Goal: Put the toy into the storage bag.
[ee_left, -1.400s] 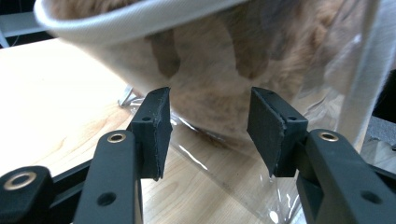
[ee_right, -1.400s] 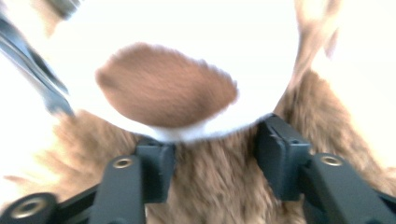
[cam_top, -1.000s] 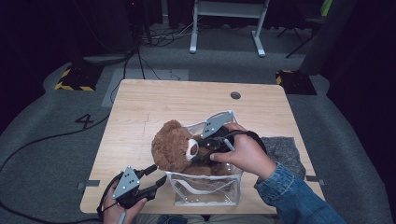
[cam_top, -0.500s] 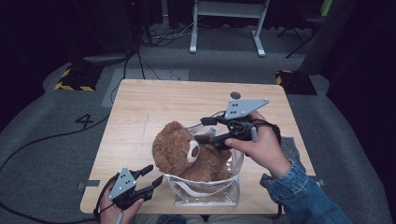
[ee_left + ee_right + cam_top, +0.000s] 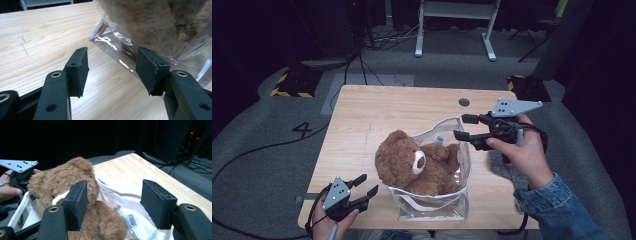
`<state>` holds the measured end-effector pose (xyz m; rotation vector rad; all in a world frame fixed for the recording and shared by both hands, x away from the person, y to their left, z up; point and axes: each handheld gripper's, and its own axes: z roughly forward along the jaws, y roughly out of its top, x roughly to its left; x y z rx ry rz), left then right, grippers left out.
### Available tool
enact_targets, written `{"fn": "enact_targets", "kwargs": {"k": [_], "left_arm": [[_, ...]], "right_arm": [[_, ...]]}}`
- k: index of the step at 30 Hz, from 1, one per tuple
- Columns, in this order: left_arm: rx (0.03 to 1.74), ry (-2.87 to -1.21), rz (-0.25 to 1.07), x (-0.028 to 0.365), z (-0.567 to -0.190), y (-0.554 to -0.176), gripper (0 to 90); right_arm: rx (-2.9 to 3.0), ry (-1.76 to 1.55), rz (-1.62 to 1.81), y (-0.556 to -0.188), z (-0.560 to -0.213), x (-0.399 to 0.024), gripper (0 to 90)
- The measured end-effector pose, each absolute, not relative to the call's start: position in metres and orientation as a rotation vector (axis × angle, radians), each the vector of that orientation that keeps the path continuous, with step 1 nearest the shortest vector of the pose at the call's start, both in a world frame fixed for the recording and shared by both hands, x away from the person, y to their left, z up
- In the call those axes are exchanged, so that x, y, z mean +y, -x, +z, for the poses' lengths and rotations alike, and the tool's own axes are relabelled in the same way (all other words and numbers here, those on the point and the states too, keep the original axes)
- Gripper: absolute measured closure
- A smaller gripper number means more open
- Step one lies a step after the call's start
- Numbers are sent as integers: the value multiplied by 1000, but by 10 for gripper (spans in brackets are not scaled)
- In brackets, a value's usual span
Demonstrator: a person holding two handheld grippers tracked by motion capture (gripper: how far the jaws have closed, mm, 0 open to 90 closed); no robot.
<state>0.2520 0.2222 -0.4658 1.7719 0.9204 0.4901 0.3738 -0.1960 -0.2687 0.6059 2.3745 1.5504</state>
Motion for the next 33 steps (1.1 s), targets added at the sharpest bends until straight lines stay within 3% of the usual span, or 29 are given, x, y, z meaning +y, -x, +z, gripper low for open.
{"fn": "enact_targets", "kwargs": {"k": [18, 33], "left_arm": [[1013, -1802, 508, 236, -475, -254, 426], [1053, -1833, 493, 242, -487, -260, 420]], "right_arm": [[2302, -754, 1521, -367, -287, -255, 368], [2233, -913, 1495, -357, -328, -308, 368]]}}
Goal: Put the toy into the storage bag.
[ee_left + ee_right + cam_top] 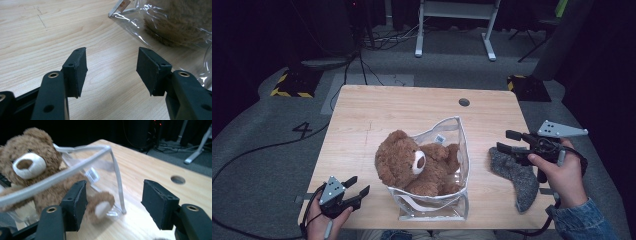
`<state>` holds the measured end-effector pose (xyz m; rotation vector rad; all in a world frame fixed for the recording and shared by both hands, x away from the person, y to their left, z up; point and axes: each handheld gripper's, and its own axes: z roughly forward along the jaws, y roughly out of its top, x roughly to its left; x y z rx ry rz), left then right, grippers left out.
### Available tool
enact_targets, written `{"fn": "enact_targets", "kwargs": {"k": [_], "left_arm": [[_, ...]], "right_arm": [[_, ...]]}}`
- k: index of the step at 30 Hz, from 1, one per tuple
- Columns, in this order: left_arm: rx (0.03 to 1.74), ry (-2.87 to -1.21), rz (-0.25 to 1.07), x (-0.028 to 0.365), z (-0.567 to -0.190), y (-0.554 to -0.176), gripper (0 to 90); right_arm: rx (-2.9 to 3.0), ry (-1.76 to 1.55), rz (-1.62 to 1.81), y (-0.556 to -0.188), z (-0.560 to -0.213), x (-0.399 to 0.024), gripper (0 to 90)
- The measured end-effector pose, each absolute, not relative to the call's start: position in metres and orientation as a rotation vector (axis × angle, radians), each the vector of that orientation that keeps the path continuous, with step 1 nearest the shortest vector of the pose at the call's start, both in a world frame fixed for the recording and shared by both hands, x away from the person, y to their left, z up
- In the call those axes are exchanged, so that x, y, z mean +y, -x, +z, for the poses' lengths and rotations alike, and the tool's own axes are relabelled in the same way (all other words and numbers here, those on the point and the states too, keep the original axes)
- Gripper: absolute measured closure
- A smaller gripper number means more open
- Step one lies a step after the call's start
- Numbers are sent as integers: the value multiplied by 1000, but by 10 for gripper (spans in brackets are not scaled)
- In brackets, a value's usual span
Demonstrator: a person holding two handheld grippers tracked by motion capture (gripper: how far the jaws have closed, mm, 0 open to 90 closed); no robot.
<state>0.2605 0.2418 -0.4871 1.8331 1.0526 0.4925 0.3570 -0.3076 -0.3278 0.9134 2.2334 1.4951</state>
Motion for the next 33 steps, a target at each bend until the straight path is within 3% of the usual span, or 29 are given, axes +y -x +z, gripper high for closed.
{"fn": "enact_targets", "kwargs": {"k": [16, 26, 33], "left_arm": [[1071, -1858, 464, 238, -498, -269, 420], [1099, -1900, 457, 237, -500, -271, 399], [1150, -2016, 443, 232, -501, -273, 364]], "right_arm": [[2178, -1087, 1314, -340, -409, -349, 368], [2234, -1146, 1123, -332, -456, -352, 362], [2281, -1147, 1043, -329, -476, -343, 344]]}}
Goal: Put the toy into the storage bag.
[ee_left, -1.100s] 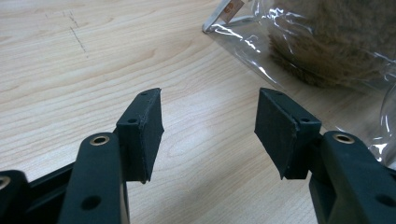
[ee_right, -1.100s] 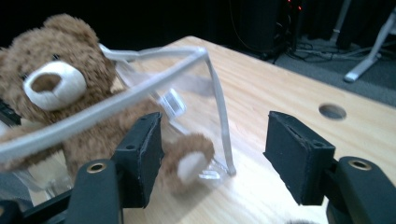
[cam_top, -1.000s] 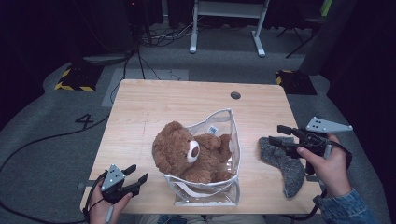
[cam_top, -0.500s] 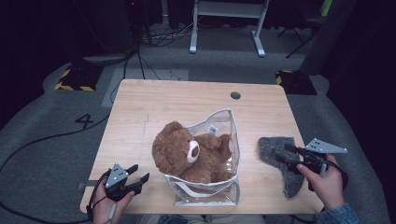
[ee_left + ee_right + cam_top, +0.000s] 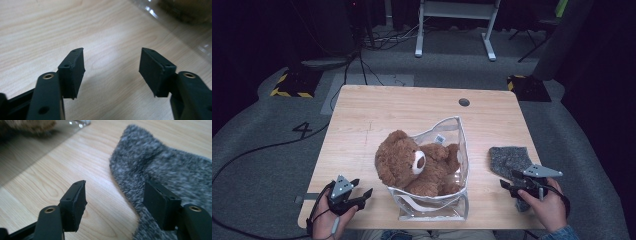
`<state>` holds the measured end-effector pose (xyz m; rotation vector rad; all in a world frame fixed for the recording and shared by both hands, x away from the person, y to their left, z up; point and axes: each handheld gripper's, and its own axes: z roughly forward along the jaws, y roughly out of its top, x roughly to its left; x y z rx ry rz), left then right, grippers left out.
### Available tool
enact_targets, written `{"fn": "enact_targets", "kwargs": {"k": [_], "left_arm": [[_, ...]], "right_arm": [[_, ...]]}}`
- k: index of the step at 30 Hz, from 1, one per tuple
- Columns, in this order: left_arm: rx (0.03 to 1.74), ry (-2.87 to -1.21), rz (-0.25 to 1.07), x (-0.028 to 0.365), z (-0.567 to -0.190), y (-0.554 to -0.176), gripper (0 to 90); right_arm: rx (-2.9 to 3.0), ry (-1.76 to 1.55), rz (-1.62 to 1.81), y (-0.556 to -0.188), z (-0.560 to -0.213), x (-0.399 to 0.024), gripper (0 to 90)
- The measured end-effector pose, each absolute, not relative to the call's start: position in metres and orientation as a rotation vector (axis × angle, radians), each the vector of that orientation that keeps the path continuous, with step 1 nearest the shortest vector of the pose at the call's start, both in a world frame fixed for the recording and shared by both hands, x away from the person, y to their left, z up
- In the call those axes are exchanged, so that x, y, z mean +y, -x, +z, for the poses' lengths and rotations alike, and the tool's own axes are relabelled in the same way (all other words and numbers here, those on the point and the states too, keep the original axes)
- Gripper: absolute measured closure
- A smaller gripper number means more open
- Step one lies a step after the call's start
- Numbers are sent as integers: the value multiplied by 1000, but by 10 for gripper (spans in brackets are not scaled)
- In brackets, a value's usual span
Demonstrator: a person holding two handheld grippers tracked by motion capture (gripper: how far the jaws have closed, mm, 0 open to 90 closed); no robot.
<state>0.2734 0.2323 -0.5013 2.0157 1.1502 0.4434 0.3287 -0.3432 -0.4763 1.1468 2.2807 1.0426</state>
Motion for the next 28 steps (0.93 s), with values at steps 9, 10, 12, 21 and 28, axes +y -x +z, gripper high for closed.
{"fn": "enact_targets", "kwargs": {"k": [9, 10, 12, 21, 28], "left_arm": [[1186, -2082, 443, 229, -503, -275, 337], [1188, -2084, 445, 230, -503, -276, 330], [1191, -2084, 448, 230, -503, -276, 321], [1202, -2086, 451, 228, -503, -278, 288], [1220, -2076, 456, 229, -503, -280, 286]], "right_arm": [[2284, -1150, 1010, -329, -494, -333, 296], [2290, -1144, 1000, -329, -496, -334, 281], [2271, -1143, 1010, -330, -503, -333, 244], [2268, -1136, 1004, -331, -504, -333, 218], [2312, -1100, 1010, -330, -504, -331, 144]]}}
